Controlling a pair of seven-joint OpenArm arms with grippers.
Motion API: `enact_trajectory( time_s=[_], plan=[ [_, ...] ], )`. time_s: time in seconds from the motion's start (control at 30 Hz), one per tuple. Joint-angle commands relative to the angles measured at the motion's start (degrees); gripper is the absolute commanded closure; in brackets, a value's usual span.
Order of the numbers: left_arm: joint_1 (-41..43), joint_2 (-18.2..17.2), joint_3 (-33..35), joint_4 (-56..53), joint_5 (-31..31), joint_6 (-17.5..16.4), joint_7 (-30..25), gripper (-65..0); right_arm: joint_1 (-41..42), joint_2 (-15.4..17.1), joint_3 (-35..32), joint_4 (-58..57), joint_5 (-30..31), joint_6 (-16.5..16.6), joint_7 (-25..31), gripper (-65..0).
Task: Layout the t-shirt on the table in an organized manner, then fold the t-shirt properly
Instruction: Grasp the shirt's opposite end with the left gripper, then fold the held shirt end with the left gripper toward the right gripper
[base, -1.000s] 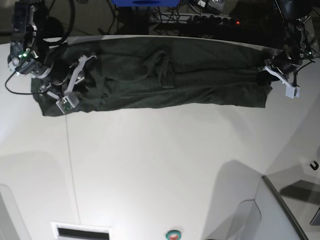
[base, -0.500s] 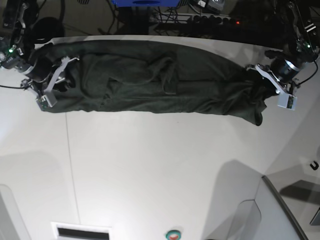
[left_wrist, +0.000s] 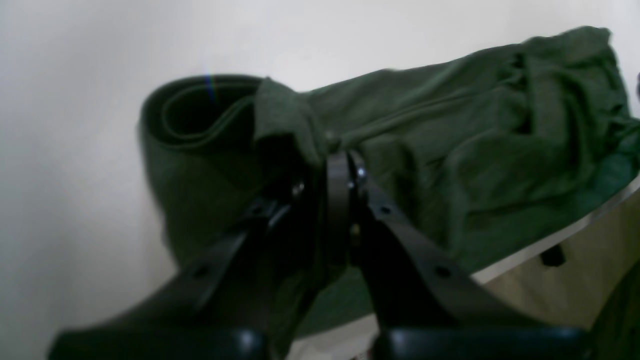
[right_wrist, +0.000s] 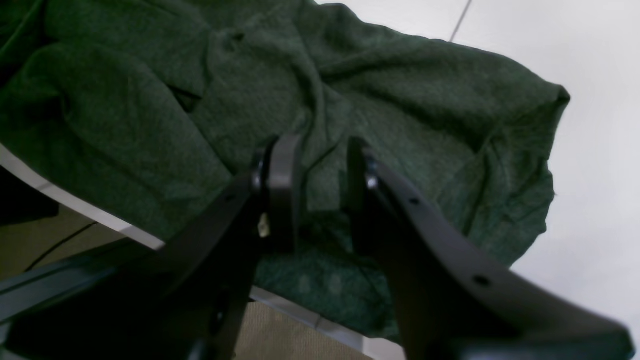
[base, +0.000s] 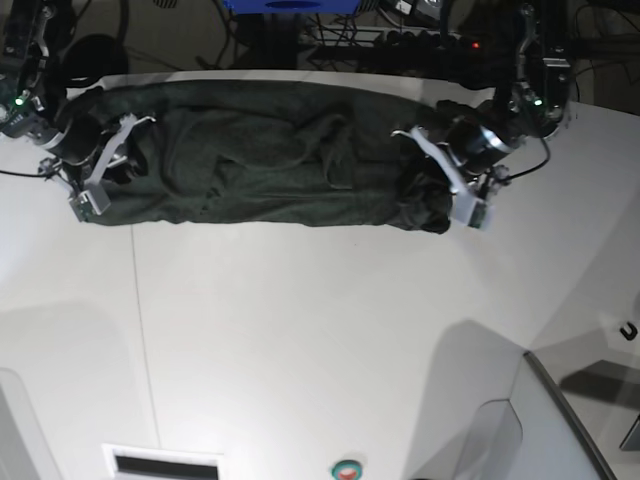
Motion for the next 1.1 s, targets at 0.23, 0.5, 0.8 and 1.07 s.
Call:
enact_trajectory(
  time_s=[0.23, 0.5, 0.8, 1.07],
  plan=[
    [-5.36, -0.36, 15.52, -2.90, -1.17, 7.74, -1.37, 0.0, 0.26, 0.49, 0.22, 0.88, 0.78, 0.28, 1.05, -15.5],
    [-8.78, -0.18, 24.92, -8.17, -1.17, 8.71, -1.37, 0.0, 0.26, 0.49, 4.09, 0.88, 0.78, 0.28, 1.05, -15.5],
    [-8.87, 4.48, 25.36, -10.54, 8.23, 8.71, -1.37, 0.0, 0.26, 0.49, 5.23, 0.88, 0.78, 0.28, 1.05, -15.5],
    [-10.01, 4.83, 28.53, -10.63, 8.85, 8.71, -1.28, 0.0, 0.26, 0.49, 5.06, 0.88, 0.78, 0.28, 1.05, -15.5]
  ],
)
